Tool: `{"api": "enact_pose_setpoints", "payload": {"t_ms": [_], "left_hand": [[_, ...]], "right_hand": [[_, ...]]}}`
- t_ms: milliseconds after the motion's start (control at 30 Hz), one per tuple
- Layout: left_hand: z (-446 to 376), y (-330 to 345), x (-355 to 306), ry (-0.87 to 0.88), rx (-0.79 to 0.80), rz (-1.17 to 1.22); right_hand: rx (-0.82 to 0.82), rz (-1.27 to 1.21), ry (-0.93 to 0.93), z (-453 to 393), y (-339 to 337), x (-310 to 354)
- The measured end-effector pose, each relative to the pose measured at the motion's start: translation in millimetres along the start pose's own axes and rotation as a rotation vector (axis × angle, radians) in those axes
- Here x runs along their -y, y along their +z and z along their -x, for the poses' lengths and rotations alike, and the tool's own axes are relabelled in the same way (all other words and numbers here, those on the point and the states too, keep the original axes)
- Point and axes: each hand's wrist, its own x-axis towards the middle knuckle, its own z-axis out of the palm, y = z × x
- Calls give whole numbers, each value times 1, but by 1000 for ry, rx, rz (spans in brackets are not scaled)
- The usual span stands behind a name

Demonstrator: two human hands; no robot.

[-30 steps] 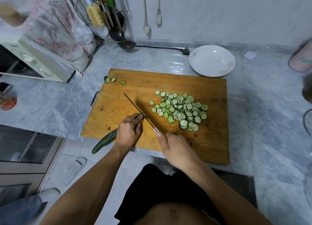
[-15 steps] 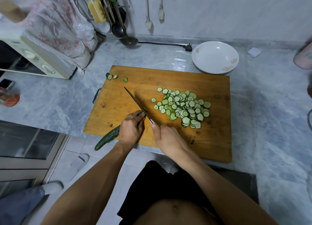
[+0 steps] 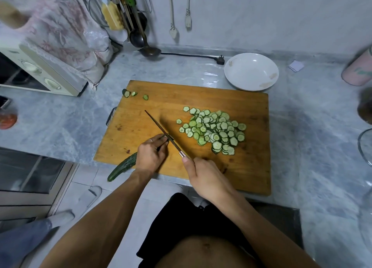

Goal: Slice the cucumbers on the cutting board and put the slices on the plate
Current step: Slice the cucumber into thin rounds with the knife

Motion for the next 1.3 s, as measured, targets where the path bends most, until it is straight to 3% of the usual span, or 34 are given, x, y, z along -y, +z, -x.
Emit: {"api": "enact_pose_setpoints", "payload": {"t_ms": [467,767,1067,1301], "left_hand": [[3,4,-3,20,-17,-26],[6,0,-8,63,-29,-122],[8,10,-19,-6,-45,9],[9,12,-15,12,-53,-23]], "right_hand": [[38,9,20,-8,5,4],[-34,5,7,-21,14,-2],[-56,28,5,-12,6,-16],[-3,52,-11,-10,9,-15]]}}
